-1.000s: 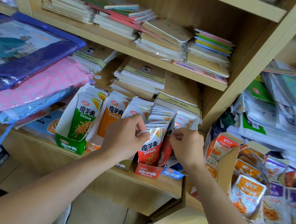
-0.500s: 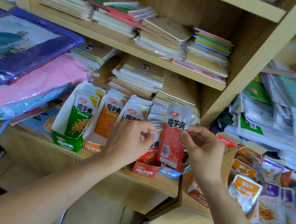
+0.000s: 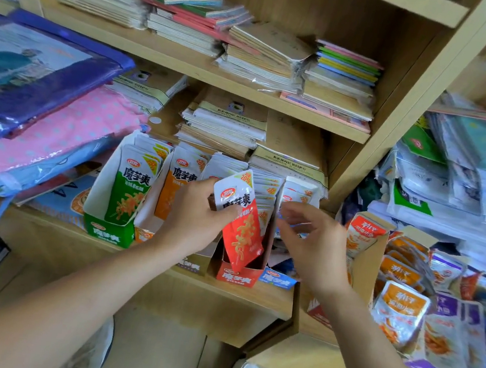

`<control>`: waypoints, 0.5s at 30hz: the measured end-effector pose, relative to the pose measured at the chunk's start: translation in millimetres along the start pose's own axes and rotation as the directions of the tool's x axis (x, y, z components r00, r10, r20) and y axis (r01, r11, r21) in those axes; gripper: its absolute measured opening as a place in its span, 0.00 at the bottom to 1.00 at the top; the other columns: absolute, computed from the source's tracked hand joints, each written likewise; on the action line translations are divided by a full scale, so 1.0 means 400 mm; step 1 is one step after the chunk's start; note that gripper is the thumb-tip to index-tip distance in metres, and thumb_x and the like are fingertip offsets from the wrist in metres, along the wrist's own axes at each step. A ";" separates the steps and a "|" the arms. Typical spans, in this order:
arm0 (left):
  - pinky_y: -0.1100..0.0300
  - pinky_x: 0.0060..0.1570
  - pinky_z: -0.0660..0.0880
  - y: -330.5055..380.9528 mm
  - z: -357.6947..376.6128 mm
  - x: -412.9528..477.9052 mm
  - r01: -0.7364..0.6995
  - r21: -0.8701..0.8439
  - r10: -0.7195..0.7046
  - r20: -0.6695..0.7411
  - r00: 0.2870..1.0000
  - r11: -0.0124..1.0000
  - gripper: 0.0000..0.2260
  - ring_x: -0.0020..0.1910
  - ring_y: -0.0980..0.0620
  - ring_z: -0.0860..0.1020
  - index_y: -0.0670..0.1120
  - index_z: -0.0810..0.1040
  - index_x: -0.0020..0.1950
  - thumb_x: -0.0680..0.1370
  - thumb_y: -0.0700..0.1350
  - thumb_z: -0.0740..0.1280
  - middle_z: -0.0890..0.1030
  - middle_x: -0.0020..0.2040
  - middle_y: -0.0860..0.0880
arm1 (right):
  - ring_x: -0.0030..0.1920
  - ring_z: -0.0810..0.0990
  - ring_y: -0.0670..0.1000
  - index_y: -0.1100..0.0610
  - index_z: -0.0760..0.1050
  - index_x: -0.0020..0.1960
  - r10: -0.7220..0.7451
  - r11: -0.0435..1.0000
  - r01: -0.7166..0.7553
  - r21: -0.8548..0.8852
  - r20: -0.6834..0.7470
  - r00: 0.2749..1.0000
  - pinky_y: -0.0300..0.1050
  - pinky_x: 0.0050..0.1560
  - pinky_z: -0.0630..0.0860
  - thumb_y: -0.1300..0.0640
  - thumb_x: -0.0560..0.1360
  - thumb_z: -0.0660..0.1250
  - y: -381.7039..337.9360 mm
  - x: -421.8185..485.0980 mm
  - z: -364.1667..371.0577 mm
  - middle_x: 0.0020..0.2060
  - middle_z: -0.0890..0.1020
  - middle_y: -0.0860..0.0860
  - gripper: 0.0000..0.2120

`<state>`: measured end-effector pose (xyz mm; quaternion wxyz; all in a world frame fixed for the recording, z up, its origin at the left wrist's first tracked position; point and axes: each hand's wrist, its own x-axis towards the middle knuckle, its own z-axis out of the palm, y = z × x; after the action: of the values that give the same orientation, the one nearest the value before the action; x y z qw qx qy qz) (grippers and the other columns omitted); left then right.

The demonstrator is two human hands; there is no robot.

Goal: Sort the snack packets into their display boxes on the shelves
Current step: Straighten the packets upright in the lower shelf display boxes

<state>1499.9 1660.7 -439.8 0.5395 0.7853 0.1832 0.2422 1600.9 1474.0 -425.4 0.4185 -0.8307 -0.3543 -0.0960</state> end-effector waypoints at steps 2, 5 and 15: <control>0.41 0.37 0.80 0.002 -0.001 -0.004 -0.060 0.035 0.061 -0.036 0.997 0.998 0.08 0.41 0.51 0.85 0.46 0.83 0.51 0.75 0.47 0.76 0.86 0.42 0.50 | 0.44 0.80 0.42 0.55 0.81 0.62 0.025 0.991 -0.024 -0.128 0.003 1.000 0.41 0.47 0.81 0.58 0.73 0.76 0.025 0.025 0.000 0.49 0.85 0.46 0.18; 0.45 0.37 0.80 0.000 0.003 -0.005 -0.122 0.109 0.132 -0.091 0.987 0.987 0.10 0.40 0.53 0.83 0.48 0.82 0.52 0.73 0.46 0.78 0.85 0.42 0.53 | 0.47 0.79 0.45 0.55 0.77 0.67 0.101 0.975 -0.073 -0.212 0.122 0.987 0.47 0.52 0.81 0.55 0.73 0.76 0.046 0.053 0.018 0.52 0.84 0.49 0.24; 0.61 0.34 0.76 -0.003 0.015 0.000 -0.228 0.400 0.285 -0.087 0.955 0.888 0.22 0.43 0.56 0.80 0.51 0.75 0.58 0.70 0.50 0.80 0.82 0.52 0.54 | 0.45 0.79 0.47 0.48 0.69 0.70 0.135 0.969 -0.064 -0.239 0.292 0.947 0.42 0.44 0.74 0.52 0.71 0.77 0.045 0.091 0.047 0.54 0.78 0.47 0.30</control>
<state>1503.3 1656.7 -442.6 0.3232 0.8737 0.1598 0.3265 1636.9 1499.7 -431.9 0.2653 -0.8947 -0.3589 0.0155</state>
